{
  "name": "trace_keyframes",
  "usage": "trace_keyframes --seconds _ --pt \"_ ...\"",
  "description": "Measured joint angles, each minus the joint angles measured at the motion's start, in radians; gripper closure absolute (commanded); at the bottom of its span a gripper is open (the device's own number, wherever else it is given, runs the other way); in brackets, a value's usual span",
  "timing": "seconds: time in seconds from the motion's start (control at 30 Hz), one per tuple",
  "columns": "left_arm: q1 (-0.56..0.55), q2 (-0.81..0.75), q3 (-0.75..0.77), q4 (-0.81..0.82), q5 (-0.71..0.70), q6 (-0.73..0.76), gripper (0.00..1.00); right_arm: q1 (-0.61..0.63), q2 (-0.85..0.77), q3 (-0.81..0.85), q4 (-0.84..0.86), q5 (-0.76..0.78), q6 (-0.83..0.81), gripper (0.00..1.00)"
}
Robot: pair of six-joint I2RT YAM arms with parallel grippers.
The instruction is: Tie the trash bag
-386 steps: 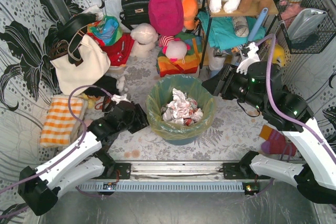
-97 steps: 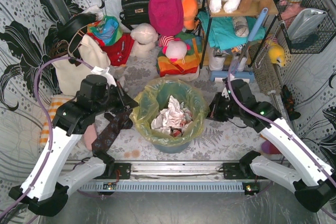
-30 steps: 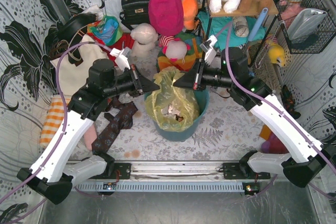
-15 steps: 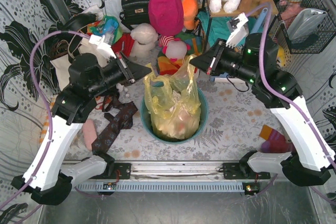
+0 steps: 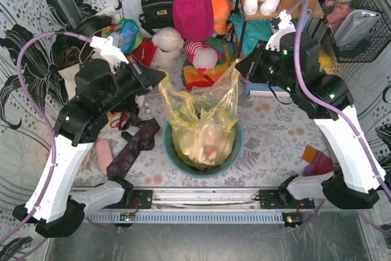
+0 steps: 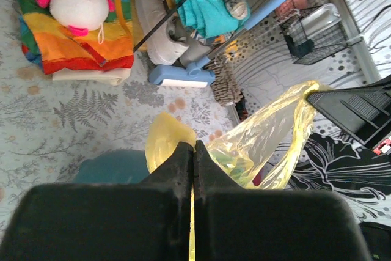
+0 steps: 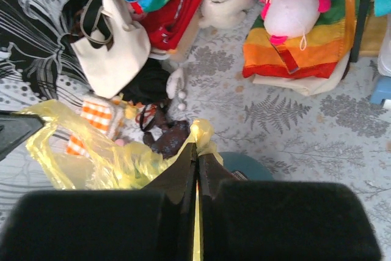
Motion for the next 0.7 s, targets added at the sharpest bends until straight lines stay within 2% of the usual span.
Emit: trace_keyframes --seconds 0.4,0.57,0.7 --pt "0.043 0.128 -0.029 0.026 -0.029 0.058 1.00 -0.131 0.171 -0.001 0.052 -0.095 -0.037 1.00" --pt "0.079 0.208 -0.029 0.058 -0.029 0.089 1.00 -0.144 0.216 -0.007 0.094 -0.128 -0.050 1.00" --pt "0.102 0.262 -0.041 0.093 -0.021 0.101 1.00 -0.144 0.218 -0.077 0.155 -0.138 -0.051 1.00"
